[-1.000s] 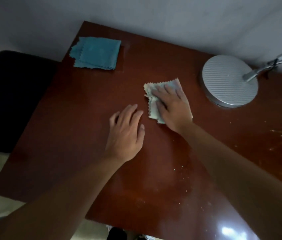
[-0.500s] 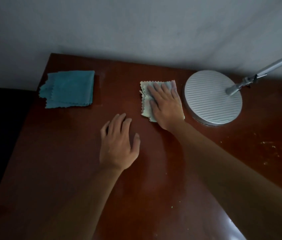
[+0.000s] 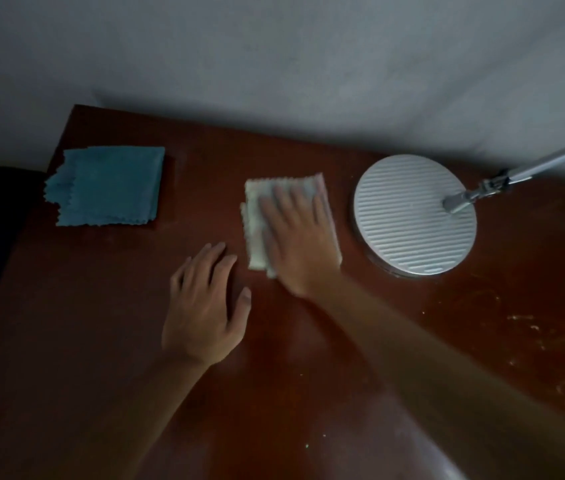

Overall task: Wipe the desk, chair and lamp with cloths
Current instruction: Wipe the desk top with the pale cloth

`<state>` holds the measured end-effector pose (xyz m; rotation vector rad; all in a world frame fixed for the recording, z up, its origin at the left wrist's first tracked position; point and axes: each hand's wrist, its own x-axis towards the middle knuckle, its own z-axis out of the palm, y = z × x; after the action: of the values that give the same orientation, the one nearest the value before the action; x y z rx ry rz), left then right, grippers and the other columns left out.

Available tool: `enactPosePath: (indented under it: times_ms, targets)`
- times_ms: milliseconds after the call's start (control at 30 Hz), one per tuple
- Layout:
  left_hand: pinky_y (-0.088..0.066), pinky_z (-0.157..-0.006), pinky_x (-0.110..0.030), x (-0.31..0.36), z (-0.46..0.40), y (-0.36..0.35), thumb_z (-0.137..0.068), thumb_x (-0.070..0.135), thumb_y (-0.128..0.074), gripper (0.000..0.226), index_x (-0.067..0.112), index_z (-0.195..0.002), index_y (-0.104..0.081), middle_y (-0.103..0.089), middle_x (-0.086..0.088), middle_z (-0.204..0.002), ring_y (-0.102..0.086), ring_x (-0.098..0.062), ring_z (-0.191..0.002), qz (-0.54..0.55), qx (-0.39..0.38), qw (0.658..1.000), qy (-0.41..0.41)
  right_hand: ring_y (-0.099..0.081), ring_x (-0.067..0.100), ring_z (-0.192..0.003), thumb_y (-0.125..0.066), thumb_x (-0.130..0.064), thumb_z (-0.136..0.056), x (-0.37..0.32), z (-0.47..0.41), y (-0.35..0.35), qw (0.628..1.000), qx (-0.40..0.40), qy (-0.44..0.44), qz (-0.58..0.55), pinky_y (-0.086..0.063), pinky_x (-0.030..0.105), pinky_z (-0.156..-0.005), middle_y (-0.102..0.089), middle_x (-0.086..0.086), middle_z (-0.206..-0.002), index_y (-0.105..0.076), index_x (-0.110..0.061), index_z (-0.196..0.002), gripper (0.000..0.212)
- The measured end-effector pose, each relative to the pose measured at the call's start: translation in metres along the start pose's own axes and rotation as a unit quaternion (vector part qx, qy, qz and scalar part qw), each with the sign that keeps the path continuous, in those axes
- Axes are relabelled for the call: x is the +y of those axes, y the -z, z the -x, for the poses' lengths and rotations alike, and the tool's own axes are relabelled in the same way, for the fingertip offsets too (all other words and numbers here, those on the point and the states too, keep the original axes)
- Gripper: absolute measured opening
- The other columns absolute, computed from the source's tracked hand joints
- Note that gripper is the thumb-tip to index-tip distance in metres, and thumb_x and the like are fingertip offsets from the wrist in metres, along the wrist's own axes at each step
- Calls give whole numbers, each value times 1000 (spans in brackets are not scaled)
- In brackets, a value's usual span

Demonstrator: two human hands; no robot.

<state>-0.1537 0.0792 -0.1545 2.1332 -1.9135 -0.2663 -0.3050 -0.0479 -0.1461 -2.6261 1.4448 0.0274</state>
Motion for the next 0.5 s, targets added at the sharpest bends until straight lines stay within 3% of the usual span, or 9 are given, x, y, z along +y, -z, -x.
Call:
enactPosePath:
  times_ms: [67,133,200,333,500]
  targets:
    - [-28,-114,-47,0,1,0,-93,43,-44,52,9,-132,-54,-47,-11,-146,-38,-26,-140,0,5,1000,3,-11,28,-153,-19,-42,-104,-15,27,-3,999,-9,16,-49,-4,53,-123,-25,4,-163,-27,-24,-156,56]
    - [-29,-114,-47,1,1,2,-92,42,-45,52,9,-131,-55,-48,-10,-145,-38,-26,-140,4,9,1000,0,-10,27,-153,-19,-42,-104,-5,11,2,999,-24,9,-23,0,55,-122,-24,3,-164,-25,-26,-157,55]
    - [-28,-114,-46,1,1,3,-91,41,-45,51,10,-131,-55,-48,-10,-146,-38,-26,-140,8,12,1000,6,-12,28,-153,-19,-42,-105,15,-29,9,999,-13,-33,34,3,57,-121,-23,4,-164,-24,-27,-157,55]
    - [-28,-114,-46,0,1,1,-92,42,-45,50,12,-132,-53,-47,-8,-146,-37,-25,-141,6,9,1000,6,-14,27,-151,-25,-39,-105,42,-91,16,990,11,-143,-12,7,60,-119,-24,6,-163,-27,-22,-155,53]
    - [-30,-113,-47,2,1,2,-91,43,-45,51,13,-132,-53,-48,-8,-145,-37,-24,-140,19,9,1000,6,-10,30,-153,-24,-41,-104,4,-35,2,985,44,-168,-2,7,59,-118,-19,6,-165,-23,-23,-157,56]
